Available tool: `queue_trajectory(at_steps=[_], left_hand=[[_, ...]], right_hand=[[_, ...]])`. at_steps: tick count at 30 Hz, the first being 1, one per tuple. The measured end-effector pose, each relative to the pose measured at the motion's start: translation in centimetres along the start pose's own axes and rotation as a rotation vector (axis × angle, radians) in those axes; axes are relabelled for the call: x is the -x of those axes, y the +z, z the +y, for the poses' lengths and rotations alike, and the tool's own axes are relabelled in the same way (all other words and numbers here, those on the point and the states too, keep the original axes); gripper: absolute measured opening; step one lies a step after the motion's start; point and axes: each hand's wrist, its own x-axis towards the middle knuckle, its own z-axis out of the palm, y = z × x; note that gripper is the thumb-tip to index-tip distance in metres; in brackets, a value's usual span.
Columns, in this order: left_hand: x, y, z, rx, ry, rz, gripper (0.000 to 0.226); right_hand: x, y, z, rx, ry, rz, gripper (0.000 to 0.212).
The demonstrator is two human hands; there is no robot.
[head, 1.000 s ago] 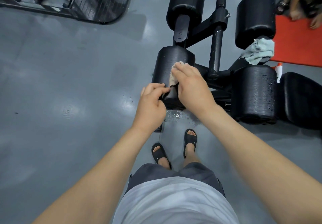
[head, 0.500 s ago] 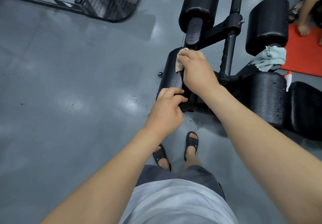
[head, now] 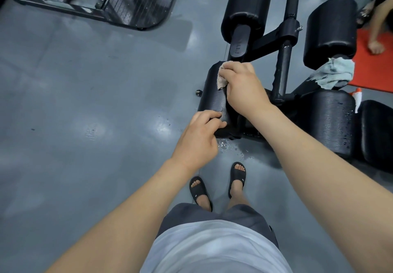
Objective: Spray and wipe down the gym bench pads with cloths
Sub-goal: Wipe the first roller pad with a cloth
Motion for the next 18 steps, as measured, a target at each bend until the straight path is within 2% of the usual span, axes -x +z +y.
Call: queue_trajectory(at_steps=[4, 10, 18], left_hand=[[0.2, -0.1, -0.5, 0.005, 0.014, -0.009, 0.051], [0.6, -0.5, -1.5, 0.024, -0.029, -0.021, 0.051], [1.2, -1.1, -3.0, 0.287, -0.221, 0.009, 0.057]], right_hand=[[0.6, 0.3, 0.3, 0.008, -0.019, 0.029, 0.042], [-1.4, -0.1, 1.2, 0.004, 0.102, 0.041, 0.057], [3.6, 0.6, -1.7, -0.029, -0.032, 0.003, 0.051]])
